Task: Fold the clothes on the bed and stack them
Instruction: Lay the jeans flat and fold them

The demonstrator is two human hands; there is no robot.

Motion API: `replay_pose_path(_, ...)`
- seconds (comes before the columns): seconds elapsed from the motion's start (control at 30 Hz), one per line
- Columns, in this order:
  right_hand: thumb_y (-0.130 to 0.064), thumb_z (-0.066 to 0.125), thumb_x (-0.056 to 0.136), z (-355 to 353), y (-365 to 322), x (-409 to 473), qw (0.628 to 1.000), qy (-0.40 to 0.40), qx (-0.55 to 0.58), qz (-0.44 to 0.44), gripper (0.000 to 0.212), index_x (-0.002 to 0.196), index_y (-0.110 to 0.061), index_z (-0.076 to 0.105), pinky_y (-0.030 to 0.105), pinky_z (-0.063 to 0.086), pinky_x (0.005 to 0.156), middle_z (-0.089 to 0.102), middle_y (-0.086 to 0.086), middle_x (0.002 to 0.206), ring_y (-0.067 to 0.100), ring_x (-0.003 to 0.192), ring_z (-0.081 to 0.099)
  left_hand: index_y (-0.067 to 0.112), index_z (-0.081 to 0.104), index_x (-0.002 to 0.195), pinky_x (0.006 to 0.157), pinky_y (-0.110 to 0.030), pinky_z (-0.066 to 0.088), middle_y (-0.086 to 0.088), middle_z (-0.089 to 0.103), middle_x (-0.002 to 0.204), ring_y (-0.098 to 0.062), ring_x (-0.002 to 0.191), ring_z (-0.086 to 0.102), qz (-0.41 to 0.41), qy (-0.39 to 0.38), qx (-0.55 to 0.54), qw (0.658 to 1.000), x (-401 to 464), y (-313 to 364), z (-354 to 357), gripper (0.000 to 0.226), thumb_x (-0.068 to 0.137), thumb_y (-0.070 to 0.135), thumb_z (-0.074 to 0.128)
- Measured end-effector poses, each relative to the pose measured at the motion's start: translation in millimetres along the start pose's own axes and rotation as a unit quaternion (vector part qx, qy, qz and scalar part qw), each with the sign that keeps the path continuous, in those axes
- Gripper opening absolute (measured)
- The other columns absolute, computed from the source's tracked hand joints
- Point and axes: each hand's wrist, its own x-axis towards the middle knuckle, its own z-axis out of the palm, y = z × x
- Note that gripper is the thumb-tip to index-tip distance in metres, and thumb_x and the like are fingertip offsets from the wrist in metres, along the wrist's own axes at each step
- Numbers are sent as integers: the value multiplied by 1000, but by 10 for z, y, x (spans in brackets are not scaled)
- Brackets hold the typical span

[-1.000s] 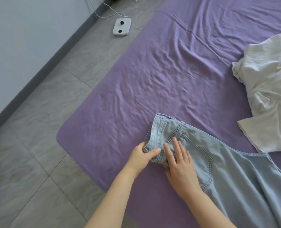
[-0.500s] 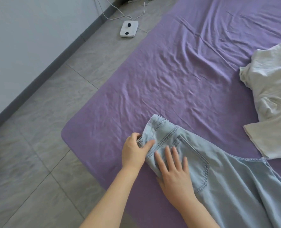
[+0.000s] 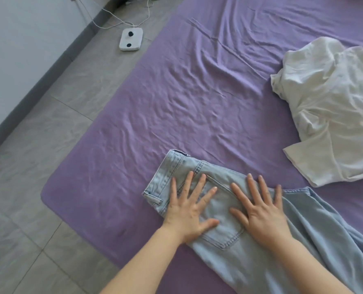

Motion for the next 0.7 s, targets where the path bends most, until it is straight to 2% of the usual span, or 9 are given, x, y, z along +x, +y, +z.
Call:
replay_pose_path(0.1,-70,12,90,53,183,166,999,0,-20,-37,60,145,-47,12,63,13,105,29,4,152,27,141,16,34,22,147,105,-69,11,-7,8,159,-37,145,5,-4,-16,4,1000,101,-56,102,84,78,82,27)
replay_pose_path(0.2,-67,15,91,-5,168,159,999,9,-18,-44,57,144,-45,18,62,14,105,27,3,151,29,141,21,32,22,147,105,-68,12,-7,11,159,-38,145,6,-3,-24,16,1000,95,-24,50,83,80,81,20)
replay_pose_path(0.3,-58,26,92,-56,180,-99,1000,20,21,-11,55,143,-37,29,60,16,108,34,8,150,33,139,25,27,30,145,106,-67,14,-11,20,156,-39,144,12,-19,-20,17,999,67,85,-69,82,80,77,30)
replay_pose_path(0.4,-50,20,97,-33,433,-566,999,21,25,7,51,142,-29,33,58,17,109,40,10,146,32,139,24,12,42,140,108,-61,16,-20,31,150,-37,141,22,-33,-5,-18,999,112,453,-241,82,78,65,37)
replay_pose_path(0.53,-40,12,101,-137,900,-1241,996,55,48,46,50,137,-19,39,51,20,109,47,11,140,28,133,32,21,44,130,106,-52,28,-13,49,139,-30,133,34,81,60,-101,990,380,1307,-446,50,83,40,40)
replay_pose_path(0.63,-25,31,95,-224,1185,-1682,986,99,84,101,40,130,-10,42,41,32,102,55,14,131,23,120,44,19,65,110,94,-45,49,-8,63,120,-32,117,55,181,91,-170,964,664,1936,-598,44,74,13,40)
replay_pose_path(0.7,-17,41,84,-236,1320,-1923,981,111,108,117,45,127,-7,44,38,46,92,59,13,125,25,112,54,17,72,94,84,-42,54,-4,69,103,-33,104,63,245,91,-182,948,828,2265,-676,38,66,2,51)
